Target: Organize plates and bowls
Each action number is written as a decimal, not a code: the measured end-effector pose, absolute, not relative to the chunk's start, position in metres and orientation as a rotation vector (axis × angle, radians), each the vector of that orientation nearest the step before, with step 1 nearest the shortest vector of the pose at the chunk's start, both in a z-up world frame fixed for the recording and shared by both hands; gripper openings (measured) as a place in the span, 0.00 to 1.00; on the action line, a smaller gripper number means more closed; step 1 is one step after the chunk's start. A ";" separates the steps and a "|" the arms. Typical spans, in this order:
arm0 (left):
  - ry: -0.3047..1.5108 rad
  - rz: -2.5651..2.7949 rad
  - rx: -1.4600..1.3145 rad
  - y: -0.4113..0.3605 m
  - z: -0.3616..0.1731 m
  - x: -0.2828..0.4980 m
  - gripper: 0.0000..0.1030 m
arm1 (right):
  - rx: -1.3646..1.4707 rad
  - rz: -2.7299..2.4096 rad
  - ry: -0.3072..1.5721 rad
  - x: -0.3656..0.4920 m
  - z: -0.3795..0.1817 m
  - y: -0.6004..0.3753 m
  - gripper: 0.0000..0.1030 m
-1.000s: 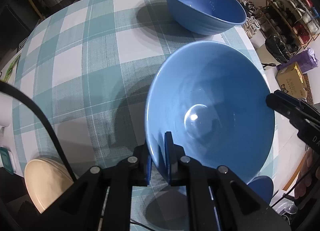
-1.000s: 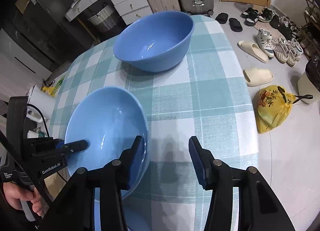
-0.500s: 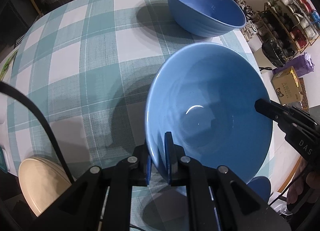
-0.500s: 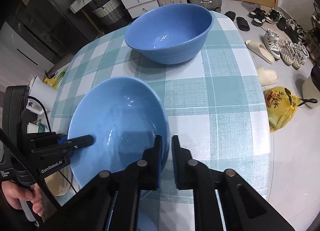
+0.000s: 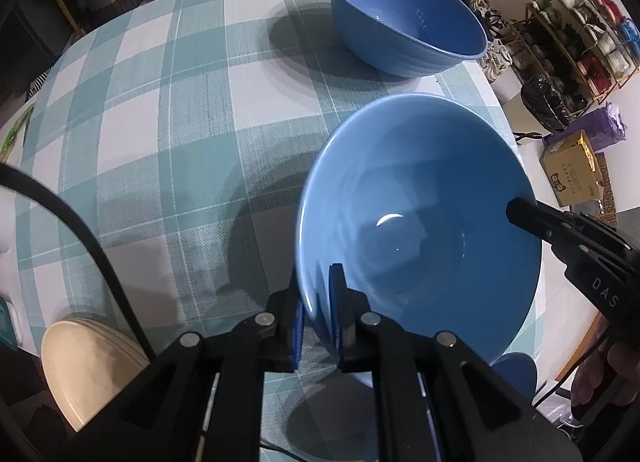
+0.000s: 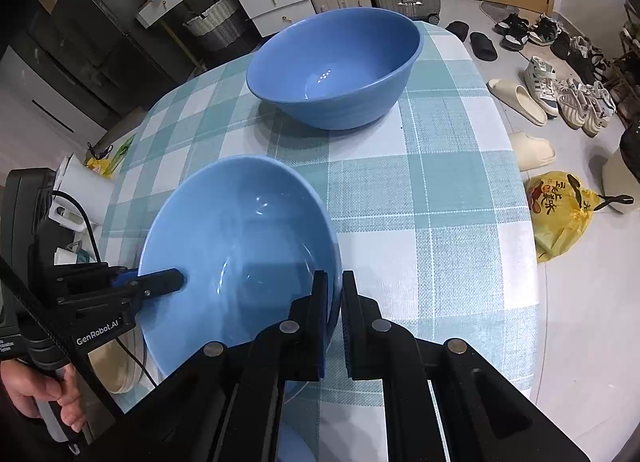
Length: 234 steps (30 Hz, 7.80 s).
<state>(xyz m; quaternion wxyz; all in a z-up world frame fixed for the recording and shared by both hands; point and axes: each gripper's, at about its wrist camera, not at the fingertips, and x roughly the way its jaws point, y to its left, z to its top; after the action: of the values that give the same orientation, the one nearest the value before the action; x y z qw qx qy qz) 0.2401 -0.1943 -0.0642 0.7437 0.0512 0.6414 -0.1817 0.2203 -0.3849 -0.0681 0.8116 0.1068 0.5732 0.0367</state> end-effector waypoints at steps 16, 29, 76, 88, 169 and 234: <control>1.401 -0.386 0.121 -0.195 -0.068 0.237 0.08 | 0.247 0.080 1.214 0.223 -0.066 -0.385 0.06; 1.380 -0.372 0.084 -0.186 -0.040 0.246 0.08 | 0.244 0.088 1.169 0.229 -0.031 -0.376 0.06; 1.353 -0.447 0.059 -0.172 0.016 0.086 0.08 | 0.265 0.025 1.183 0.039 0.025 -0.351 0.06; 1.370 -0.409 0.073 -0.172 -0.021 0.069 0.09 | 0.292 0.023 1.202 0.029 -0.016 -0.354 0.06; 1.226 -0.348 0.251 -0.180 -0.080 0.058 0.46 | 0.059 -0.018 1.201 0.041 -0.065 -0.339 0.12; 1.059 -0.329 0.087 -0.164 0.036 0.188 0.49 | 0.388 -0.038 0.836 0.105 0.006 -0.379 0.55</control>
<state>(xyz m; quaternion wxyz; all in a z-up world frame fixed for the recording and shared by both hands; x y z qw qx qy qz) 0.1880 -0.1643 0.0359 0.8493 0.0414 0.5026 -0.1559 0.1050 -0.3789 0.0056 0.8956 0.1870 0.4031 -0.0186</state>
